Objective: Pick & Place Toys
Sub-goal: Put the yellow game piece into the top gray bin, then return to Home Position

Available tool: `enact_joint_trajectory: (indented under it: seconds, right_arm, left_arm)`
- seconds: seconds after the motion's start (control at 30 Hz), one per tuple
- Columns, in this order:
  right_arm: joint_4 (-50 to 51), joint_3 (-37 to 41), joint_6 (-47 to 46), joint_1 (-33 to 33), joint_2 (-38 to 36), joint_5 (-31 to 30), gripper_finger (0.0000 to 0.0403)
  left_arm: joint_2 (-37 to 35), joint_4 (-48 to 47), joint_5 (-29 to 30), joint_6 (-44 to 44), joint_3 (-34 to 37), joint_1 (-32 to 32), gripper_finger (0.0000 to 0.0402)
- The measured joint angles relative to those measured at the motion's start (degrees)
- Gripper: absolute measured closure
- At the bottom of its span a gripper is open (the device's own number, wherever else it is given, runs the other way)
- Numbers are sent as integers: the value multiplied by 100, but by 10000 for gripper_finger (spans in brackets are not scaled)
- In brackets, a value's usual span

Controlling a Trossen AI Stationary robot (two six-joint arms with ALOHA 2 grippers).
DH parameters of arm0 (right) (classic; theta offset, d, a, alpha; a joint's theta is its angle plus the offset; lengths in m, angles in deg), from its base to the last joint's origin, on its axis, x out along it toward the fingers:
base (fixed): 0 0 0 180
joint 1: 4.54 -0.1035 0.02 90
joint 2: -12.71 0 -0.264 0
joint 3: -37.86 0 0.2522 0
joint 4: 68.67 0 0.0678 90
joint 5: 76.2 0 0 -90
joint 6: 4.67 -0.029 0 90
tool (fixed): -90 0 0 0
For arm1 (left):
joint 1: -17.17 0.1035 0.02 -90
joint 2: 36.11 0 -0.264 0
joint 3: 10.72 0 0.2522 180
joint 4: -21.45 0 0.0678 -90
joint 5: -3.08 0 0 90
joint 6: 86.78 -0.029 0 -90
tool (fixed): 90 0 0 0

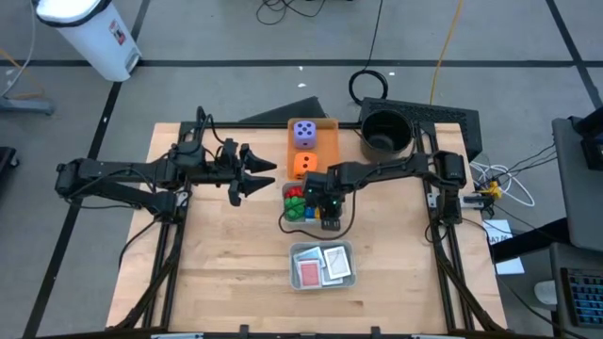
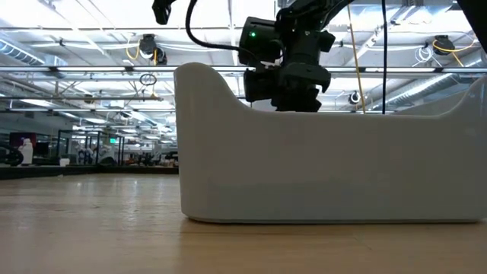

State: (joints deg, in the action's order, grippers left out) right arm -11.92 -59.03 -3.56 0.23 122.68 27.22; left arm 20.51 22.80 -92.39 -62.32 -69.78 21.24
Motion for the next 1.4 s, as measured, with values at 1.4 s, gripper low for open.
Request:
enact_joint_trajectory:
  seconds: [1.4]
  right_arm:
    - [-4315,3750,-1962,1130,-5941,-914,300]
  left_arm:
    - [-2733,-388,1091,-264,1008,289,151]
